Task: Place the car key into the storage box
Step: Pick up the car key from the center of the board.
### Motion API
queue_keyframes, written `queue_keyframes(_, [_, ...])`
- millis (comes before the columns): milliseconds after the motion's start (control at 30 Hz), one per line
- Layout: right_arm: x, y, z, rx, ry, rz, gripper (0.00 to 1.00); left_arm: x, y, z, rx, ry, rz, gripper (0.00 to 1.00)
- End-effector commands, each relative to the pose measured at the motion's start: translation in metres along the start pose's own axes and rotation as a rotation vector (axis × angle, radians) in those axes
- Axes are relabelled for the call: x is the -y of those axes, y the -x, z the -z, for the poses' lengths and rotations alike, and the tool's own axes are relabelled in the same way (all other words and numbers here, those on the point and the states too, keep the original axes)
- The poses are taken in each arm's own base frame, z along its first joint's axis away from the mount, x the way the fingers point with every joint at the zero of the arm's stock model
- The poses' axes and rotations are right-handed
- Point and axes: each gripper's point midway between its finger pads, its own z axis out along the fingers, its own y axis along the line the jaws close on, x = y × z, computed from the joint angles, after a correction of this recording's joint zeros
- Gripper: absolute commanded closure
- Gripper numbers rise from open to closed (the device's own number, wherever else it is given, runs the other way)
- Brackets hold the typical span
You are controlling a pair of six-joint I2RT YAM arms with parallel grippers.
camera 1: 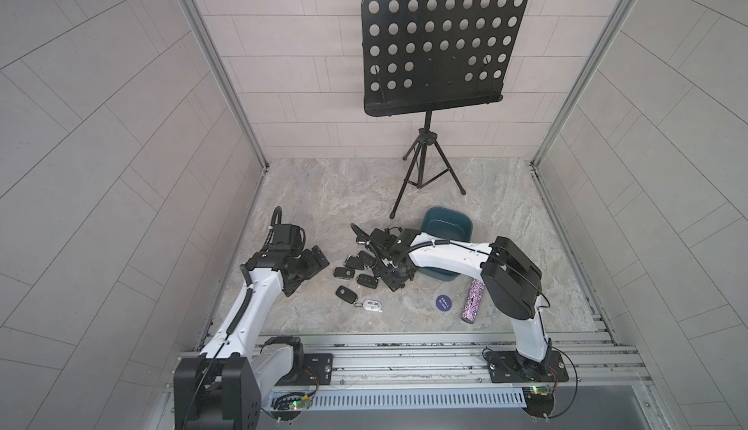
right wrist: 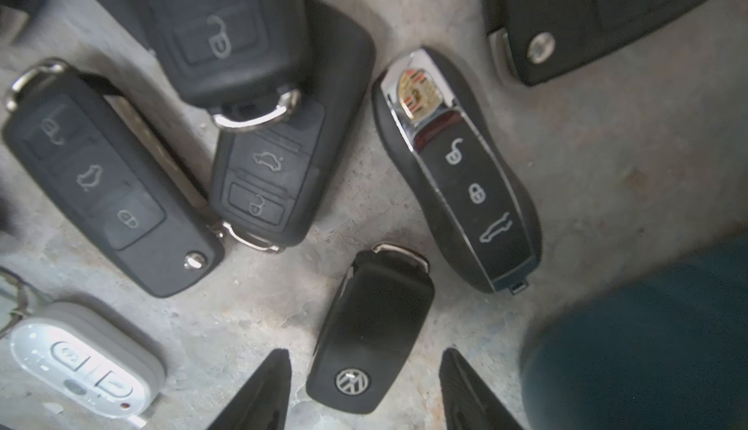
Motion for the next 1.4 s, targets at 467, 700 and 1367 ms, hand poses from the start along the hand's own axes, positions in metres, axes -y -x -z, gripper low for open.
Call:
queue_keyframes(467, [0.003, -0.001, -0.015, -0.042, -0.057, 0.009, 0.47, -0.01, -0.003, 0.003, 0.004, 0.022, 0.022, 0.0])
queue_keyframes(700, [0.002, -0.002, -0.015, -0.045, -0.052, 0.011, 0.62, -0.01, -0.003, 0.003, 0.006, 0.023, 0.025, 0.0])
queue_keyframes(1367, [0.023, 0.036, 0.096, 0.224, 0.059, -0.116, 0.72, 0.028, 0.011, 0.008, -0.027, -0.115, -0.038, 0.0])
